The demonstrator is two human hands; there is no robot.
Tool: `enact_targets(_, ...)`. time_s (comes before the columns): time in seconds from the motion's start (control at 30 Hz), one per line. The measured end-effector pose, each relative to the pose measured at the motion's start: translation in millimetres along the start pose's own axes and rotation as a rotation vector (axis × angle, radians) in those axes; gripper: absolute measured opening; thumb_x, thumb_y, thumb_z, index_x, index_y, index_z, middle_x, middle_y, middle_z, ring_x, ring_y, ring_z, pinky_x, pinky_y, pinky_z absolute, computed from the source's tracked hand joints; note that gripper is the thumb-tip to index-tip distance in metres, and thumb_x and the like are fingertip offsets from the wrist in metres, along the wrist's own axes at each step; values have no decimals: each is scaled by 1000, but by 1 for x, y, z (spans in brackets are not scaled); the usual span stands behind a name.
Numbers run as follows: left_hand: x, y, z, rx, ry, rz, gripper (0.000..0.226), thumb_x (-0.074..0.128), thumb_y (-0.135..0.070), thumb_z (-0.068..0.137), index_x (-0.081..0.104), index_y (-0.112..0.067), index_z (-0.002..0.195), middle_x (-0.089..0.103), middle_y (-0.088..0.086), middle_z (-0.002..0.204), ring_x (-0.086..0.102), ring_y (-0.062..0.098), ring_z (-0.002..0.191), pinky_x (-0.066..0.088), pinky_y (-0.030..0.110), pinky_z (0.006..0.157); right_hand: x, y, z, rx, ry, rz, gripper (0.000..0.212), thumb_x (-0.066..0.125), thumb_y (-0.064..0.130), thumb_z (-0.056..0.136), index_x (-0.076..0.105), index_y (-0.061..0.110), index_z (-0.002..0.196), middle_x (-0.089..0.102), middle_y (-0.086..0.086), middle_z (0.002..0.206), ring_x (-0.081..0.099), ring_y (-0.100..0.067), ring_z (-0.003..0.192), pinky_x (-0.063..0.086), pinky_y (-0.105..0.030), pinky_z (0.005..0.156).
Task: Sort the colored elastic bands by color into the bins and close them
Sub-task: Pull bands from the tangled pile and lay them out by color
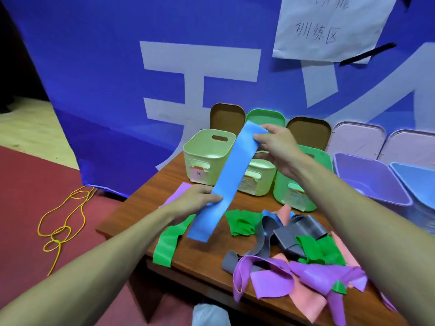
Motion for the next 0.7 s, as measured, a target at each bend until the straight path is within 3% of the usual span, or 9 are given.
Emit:
enact_targets(0.13, -21, 25, -11, -94, 0, 119, 12, 59, -16, 91, 68, -9, 90, 69, 2, 82, 63, 13, 73, 49, 26, 68, 15, -41, 21, 59, -16, -123, 25, 45, -9, 86, 60, 6, 101, 62, -8, 81, 62, -15, 66, 55, -23, 49)
enact_targets(0.27, -22, 55, -18, -218, 132, 201, 7, 56, -10, 93, 59, -8, 98, 54, -3, 70, 55, 11, 63, 47, 21, 53, 37, -92, 38, 145, 28, -343, 24, 46, -8, 82, 63, 8, 88, 62, -13, 82, 63, -21, 62, 59, -31, 54)
enact_targets(0.33, -23, 69, -17, -265, 145, 221, 12, 57, -7, 92, 59, -3, 103, 52, -2, 68, 54, 8, 58, 52, 22, 54, 45, -114, 43, 188, 52, -403, 22, 47, -8, 82, 63, 5, 90, 60, -15, 82, 62, -24, 65, 60, -37, 59)
enact_targets(0.47, -19, 83, -8, -322, 161, 193, 9, 56, -1, 91, 57, -10, 88, 56, -7, 58, 56, 2, 47, 54, 22, 49, 51, -144, 55, 250, 46, -477, 22, 50, -5, 82, 64, 4, 97, 62, -14, 81, 63, -27, 59, 60, -47, 67)
enact_targets(0.57, -19, 89, -1, -354, 167, 233, 10, 58, -1, 90, 53, -6, 96, 55, -8, 52, 56, 6, 43, 54, 24, 45, 51, -159, 64, 291, 38, -502, 25, 51, -6, 83, 63, 8, 101, 61, -9, 73, 62, -22, 52, 60, -37, 56)
enact_targets(0.7, -24, 97, 4, -421, 208, 288, 20, 61, 1, 87, 47, -6, 99, 53, 4, 62, 55, 11, 41, 53, 27, 41, 52, -175, 74, 313, 58, -529, 23, 53, -10, 84, 63, 1, 102, 60, -14, 83, 57, -9, 35, 50, -21, 36)
Point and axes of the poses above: each hand's wrist, its own z-axis towards the middle knuckle, its own x-axis out of the palm, y = z × x, the point moved 4 cm from there along z, towards the middle knuckle
